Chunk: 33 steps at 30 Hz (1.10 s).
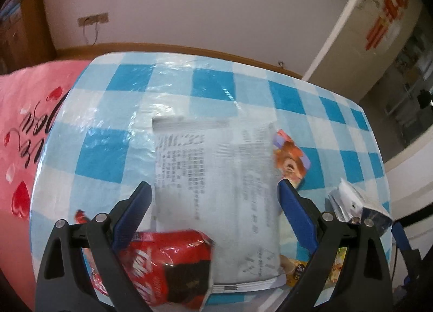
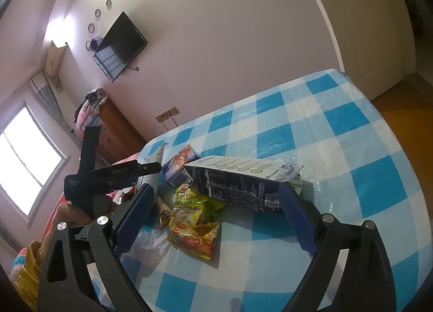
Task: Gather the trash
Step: 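Close the left gripper on the grey-white printed packet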
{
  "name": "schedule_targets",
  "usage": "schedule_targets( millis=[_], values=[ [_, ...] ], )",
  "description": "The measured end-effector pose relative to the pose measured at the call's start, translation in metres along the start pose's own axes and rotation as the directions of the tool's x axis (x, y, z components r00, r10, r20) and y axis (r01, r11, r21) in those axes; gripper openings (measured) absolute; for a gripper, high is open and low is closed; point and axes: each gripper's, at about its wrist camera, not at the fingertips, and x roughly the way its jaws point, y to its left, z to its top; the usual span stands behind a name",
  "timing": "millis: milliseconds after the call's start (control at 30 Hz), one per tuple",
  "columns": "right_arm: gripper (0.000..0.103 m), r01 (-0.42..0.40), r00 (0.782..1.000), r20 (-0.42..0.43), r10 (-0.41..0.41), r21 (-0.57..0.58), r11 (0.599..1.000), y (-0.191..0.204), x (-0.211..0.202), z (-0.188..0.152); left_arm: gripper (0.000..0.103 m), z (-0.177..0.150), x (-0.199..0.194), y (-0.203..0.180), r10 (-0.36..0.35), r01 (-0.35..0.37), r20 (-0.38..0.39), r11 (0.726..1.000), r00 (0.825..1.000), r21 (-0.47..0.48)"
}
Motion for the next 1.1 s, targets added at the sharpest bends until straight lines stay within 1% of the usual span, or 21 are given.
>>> schedule_targets(
  millis=[67,200,233,267,333,400,533,600,700,767,900,1033,1100],
  values=[
    [0.092,-0.003,1.000,0.000,0.003,0.001,1.000,-0.001,0.001,0.000,0.094,-0.002,0.003,0.002,-0.005,0.005,-0.007,1.000,1.000,-0.009],
    [0.092,-0.002,1.000,-0.006,0.002,-0.006,1.000,-0.001,0.002,-0.001,0.094,-0.006,0.005,-0.002,0.011,-0.011,-0.003,1.000,1.000,0.018],
    [0.092,0.001,1.000,-0.006,-0.001,-0.008,1.000,-0.001,0.002,-0.001,0.092,-0.008,0.006,-0.003,0.008,-0.008,-0.006,1.000,1.000,0.022],
    [0.092,0.003,1.000,-0.005,-0.003,-0.009,1.000,-0.001,0.001,-0.001,0.088,-0.009,0.007,-0.004,0.008,-0.008,-0.008,1.000,1.000,0.024],
    [0.092,0.010,1.000,0.001,-0.010,-0.011,1.000,-0.002,0.000,0.000,0.085,-0.011,0.006,-0.006,0.024,-0.024,0.008,0.999,1.000,0.035],
    [0.092,0.024,1.000,0.007,-0.024,-0.015,1.000,-0.005,-0.001,0.001,0.079,-0.013,0.002,-0.008,0.031,-0.032,0.019,0.999,0.999,0.037],
    [0.092,0.069,0.998,0.007,-0.068,-0.020,0.997,-0.014,0.000,0.004,0.078,-0.020,-0.002,-0.009,0.021,-0.022,0.021,0.999,1.000,0.037],
    [0.092,0.077,0.997,0.004,-0.077,-0.022,0.997,-0.018,0.001,0.006,0.078,-0.027,-0.006,-0.012,0.017,-0.018,0.029,0.999,0.999,0.047],
    [0.092,0.090,0.996,-0.012,-0.091,-0.045,0.995,-0.022,0.007,0.007,0.078,-0.034,-0.013,-0.013,-0.013,0.011,0.041,0.999,0.999,0.040],
    [0.092,0.116,0.993,-0.030,-0.118,-0.058,0.992,-0.025,0.013,0.007,0.077,-0.039,-0.020,-0.013,-0.036,0.034,0.050,0.999,0.998,0.031],
    [0.092,0.115,0.992,-0.054,-0.118,-0.050,0.992,-0.030,0.019,0.007,0.077,-0.049,-0.035,-0.015,-0.065,0.063,0.077,0.998,0.995,0.030],
    [0.092,0.119,0.990,-0.061,-0.124,-0.077,0.990,-0.027,0.021,0.011,0.077,-0.058,-0.052,-0.016,-0.090,0.087,0.114,0.996,0.989,0.029],
    [0.092,0.133,0.988,-0.066,-0.140,-0.099,0.986,-0.025,0.024,0.017,0.078,-0.061,-0.060,-0.015,-0.115,0.112,0.127,0.993,0.985,0.030]
  ],
)
